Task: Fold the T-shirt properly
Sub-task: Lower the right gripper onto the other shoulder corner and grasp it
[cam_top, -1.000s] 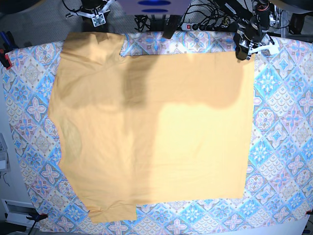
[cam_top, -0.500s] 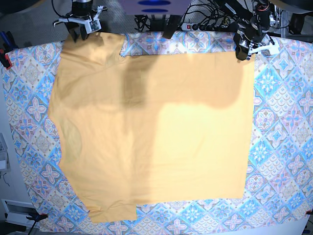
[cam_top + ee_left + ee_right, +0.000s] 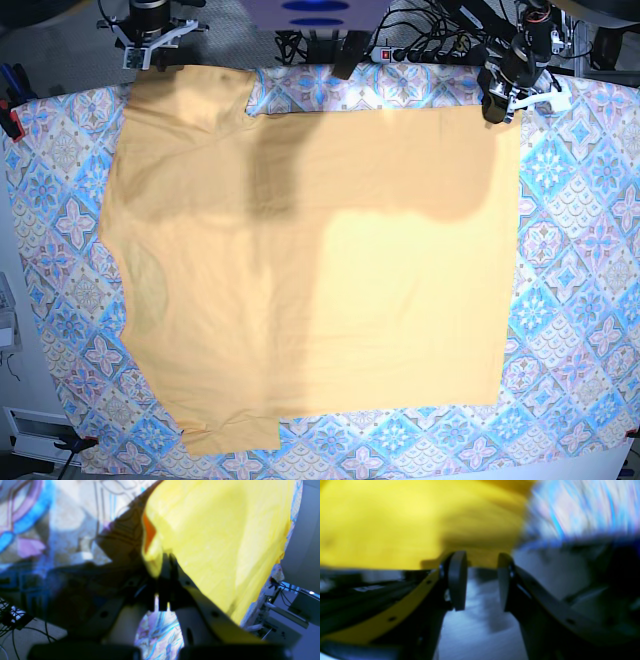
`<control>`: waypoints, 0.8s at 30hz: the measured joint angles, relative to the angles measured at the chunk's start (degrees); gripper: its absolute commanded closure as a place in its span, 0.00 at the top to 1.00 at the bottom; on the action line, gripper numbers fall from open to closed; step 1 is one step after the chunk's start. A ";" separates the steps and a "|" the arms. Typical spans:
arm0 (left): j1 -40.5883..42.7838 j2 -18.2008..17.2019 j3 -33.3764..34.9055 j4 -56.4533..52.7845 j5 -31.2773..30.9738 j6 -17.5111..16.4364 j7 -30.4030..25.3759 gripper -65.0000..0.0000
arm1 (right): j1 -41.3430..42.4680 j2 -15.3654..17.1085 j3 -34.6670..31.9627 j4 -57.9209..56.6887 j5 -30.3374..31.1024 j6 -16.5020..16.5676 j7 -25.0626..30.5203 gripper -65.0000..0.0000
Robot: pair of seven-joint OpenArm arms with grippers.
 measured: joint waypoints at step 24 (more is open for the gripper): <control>-0.11 0.02 -0.02 -0.04 0.02 0.00 0.07 0.00 | 3.87 2.95 4.90 -2.27 13.00 0.28 -5.35 0.37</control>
